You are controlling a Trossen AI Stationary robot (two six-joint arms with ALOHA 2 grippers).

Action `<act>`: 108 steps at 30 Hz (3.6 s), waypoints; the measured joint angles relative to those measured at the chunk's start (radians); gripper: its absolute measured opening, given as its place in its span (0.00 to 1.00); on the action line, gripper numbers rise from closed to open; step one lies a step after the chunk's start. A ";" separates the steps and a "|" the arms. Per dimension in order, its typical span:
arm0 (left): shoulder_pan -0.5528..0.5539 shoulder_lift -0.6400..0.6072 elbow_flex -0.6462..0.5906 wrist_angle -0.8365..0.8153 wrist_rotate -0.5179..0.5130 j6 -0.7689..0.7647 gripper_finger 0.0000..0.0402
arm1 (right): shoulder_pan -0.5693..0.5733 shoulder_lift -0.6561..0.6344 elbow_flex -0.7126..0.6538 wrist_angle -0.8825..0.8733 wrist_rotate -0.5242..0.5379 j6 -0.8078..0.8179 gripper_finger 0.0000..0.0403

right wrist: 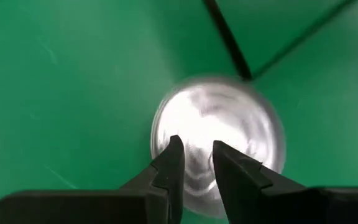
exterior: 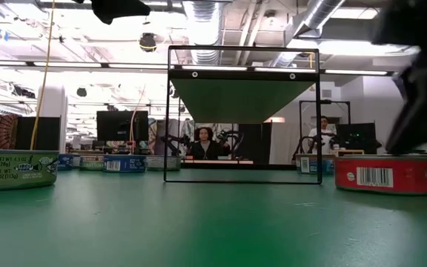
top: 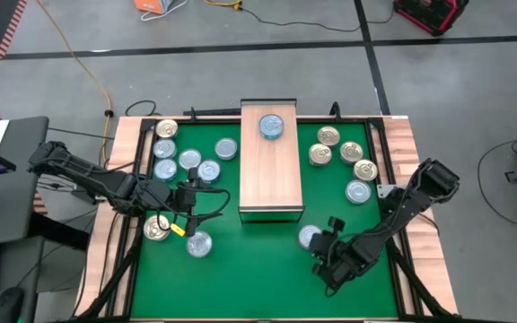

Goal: Stack canned seafood by type on shelf
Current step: Stack the red tuna can on top of the light blue tuna can on the shelf

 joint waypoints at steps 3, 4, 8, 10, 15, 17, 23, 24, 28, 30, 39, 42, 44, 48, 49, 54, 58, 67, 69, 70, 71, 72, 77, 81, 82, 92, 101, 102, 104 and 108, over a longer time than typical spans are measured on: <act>0.000 0.000 0.000 -0.003 0.000 0.000 0.72 | -0.009 -0.005 0.078 -0.066 0.002 -0.062 0.30; 0.000 0.000 0.000 -0.005 0.000 0.000 0.72 | -0.009 -0.006 0.102 -0.093 0.003 -0.080 0.30; 0.000 0.000 0.000 -0.008 0.000 0.000 0.72 | -0.006 -0.006 0.149 -0.233 -0.007 -0.005 0.30; 0.000 0.000 0.000 -0.008 0.000 0.000 0.72 | -0.001 -0.007 0.145 -0.346 -0.018 0.158 0.30; 0.000 0.000 0.000 -0.010 0.000 0.000 0.72 | 0.031 -0.010 0.076 -0.399 -0.047 0.432 0.30; 0.000 0.000 0.000 -0.009 0.000 0.000 0.72 | 0.036 -0.013 0.052 -0.356 -0.069 0.460 0.30; 0.000 0.000 0.000 0.001 0.000 0.000 0.72 | 0.021 -0.049 -0.013 -0.243 -0.086 0.482 0.30; 0.000 0.000 0.000 0.001 0.000 0.000 0.72 | 0.019 -0.060 -0.025 -0.227 -0.085 0.482 0.30; 0.000 0.000 0.000 0.000 0.000 0.000 0.72 | 0.018 -0.137 -0.106 -0.165 -0.084 0.481 0.30; 0.000 0.000 0.000 0.000 0.000 0.000 0.72 | 0.018 -0.188 -0.156 -0.130 -0.077 0.465 0.30; 0.000 0.000 0.000 0.017 0.000 0.011 0.72 | -0.026 -0.481 -0.291 0.035 -0.073 0.167 0.30; 0.000 0.000 0.000 0.021 0.000 0.013 0.72 | -0.074 -0.556 -0.345 0.157 -0.158 0.039 0.30; 0.000 0.000 0.000 0.021 0.000 0.013 0.72 | -0.103 -0.577 -0.370 0.235 -0.224 -0.027 0.30; 0.000 0.000 0.000 0.021 0.000 0.015 0.72 | -0.171 -0.540 -0.375 0.235 -0.324 -0.027 0.30; 0.000 0.000 0.000 0.021 0.000 0.018 0.72 | -0.187 -0.522 -0.375 0.235 -0.349 -0.023 0.30; 0.000 0.000 0.000 0.021 0.000 0.018 0.72 | -0.247 -0.430 -0.376 0.262 -0.433 -0.015 0.30; 0.000 0.000 0.000 0.018 0.000 0.018 0.72 | -0.271 -0.396 -0.376 0.260 -0.441 -0.014 0.30; 0.000 0.000 0.000 0.015 0.000 0.018 0.72 | -0.326 -0.393 -0.374 0.181 -0.458 0.075 0.17; 0.000 0.000 0.000 0.015 0.000 0.018 0.72 | -0.331 -0.393 -0.372 0.173 -0.460 0.094 0.11; 0.000 0.000 0.000 0.015 0.000 0.018 0.72 | -0.335 -0.394 -0.372 0.164 -0.460 0.103 0.07; 0.000 0.000 0.000 0.015 0.000 0.018 0.72 | -0.338 -0.394 -0.372 0.151 -0.460 0.114 0.05; 0.000 0.000 0.000 0.015 0.000 0.018 0.72 | -0.342 -0.394 -0.373 0.139 -0.459 0.127 0.03; 0.000 0.000 0.000 0.016 0.000 0.018 0.72 | -0.369 -0.391 -0.378 0.029 -0.434 0.185 0.08; 0.000 0.000 0.000 0.016 0.000 0.018 0.72 | -0.388 -0.390 -0.378 0.006 -0.405 0.187 0.12; 0.000 0.000 0.000 0.016 0.000 0.018 0.72 | -0.395 -0.391 -0.377 0.001 -0.404 0.187 0.12; 0.000 0.000 0.000 0.010 0.000 0.018 0.72 | -0.466 -0.391 -0.397 -0.037 -0.461 0.143 0.05; 0.000 0.000 0.000 0.008 0.000 0.015 0.72 | -0.525 -0.492 -0.368 -0.065 -0.504 0.021 0.09; 0.000 0.000 0.000 0.007 0.000 0.015 0.72 | -0.507 -0.504 -0.352 -0.064 -0.504 0.010 0.09; 0.000 0.000 0.000 0.005 0.000 0.015 0.72 | -0.461 -0.514 -0.321 -0.061 -0.504 0.005 0.09; 0.000 0.000 0.000 0.002 0.000 0.018 0.72 | -0.368 -0.506 -0.304 -0.058 -0.494 0.077 0.08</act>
